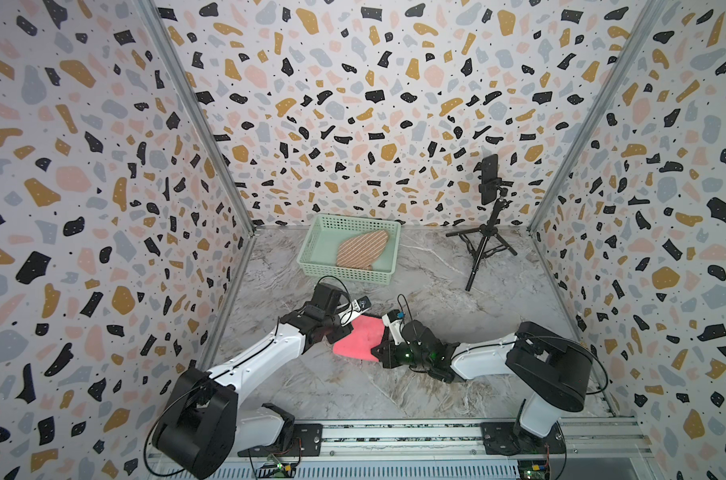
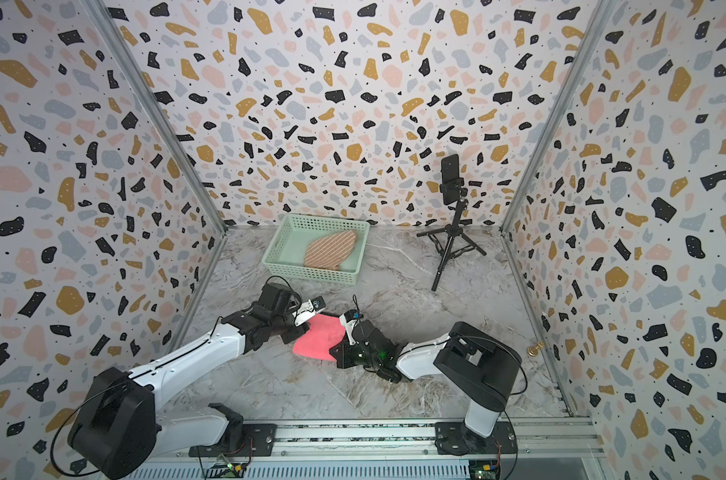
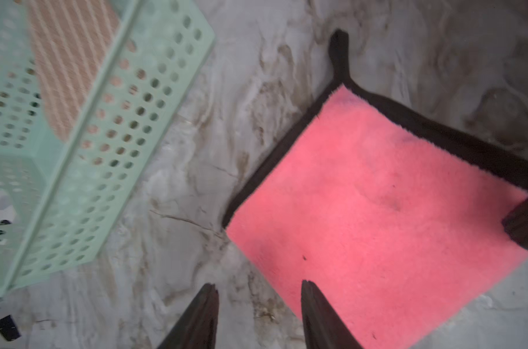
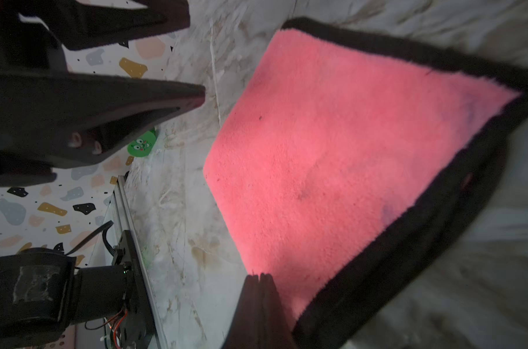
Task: Fold the square dishcloth
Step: Smooth out the cleaning item at the center of the board, then move the cleaning item to the center of the board.
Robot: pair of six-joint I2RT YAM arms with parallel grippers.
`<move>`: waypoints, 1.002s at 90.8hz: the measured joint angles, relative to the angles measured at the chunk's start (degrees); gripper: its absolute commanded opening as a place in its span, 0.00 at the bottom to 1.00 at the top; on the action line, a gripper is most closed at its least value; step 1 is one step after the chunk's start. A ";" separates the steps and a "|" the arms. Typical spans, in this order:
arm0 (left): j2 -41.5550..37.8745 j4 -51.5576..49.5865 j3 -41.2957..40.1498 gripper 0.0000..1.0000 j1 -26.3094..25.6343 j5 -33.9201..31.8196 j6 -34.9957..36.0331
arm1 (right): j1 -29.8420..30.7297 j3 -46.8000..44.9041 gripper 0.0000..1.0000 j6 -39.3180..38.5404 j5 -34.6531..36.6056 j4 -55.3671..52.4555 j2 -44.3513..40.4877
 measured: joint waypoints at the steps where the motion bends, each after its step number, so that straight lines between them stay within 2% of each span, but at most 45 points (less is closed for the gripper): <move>1: 0.26 -0.13 -0.31 0.48 -0.04 0.00 0.04 | 0.04 0.00 0.00 0.00 -0.04 -0.02 0.39; 10: 4.00 -1.33 -1.64 0.48 -0.98 -1.20 0.20 | -0.20 -0.15 0.00 0.48 -0.02 0.70 3.28; 22: 5.77 -1.49 -1.66 0.48 -1.86 -3.37 1.95 | -0.24 -0.35 0.00 0.48 1.44 -0.37 2.19; 47: 5.79 1.62 -3.54 0.53 -2.29 -9.09 6.19 | -1.03 -1.33 0.00 -0.33 1.46 -6.80 -4.44; 53: 4.13 0.61 -3.56 0.54 -2.12 -10.38 6.95 | -1.60 -1.25 0.04 -1.36 1.53 -10.71 -8.00; 67: -4.07 -7.63 0.02 0.55 -1.88 -8.13 7.43 | -4.02 0.26 0.19 -5.88 4.85 -23.63 -19.85; 73: -7.06 -10.62 3.13 0.55 -1.99 -5.18 7.08 | -5.20 1.57 0.31 -8.11 7.50 -29.29 -24.57; 77: -8.22 -11.80 4.87 0.55 -2.27 -3.56 6.82 | -6.12 2.45 0.43 -10.03 9.42 -32.89 -27.54; 83: -8.33 -12.72 6.75 0.55 -3.54 -1.92 6.34 | -7.56 3.17 0.55 -12.50 12.66 -37.70 -31.76; 91: -4.17 -13.51 8.07 0.55 -6.08 -1.20 5.70 | -9.51 3.39 0.63 -14.86 16.94 -42.64 -36.15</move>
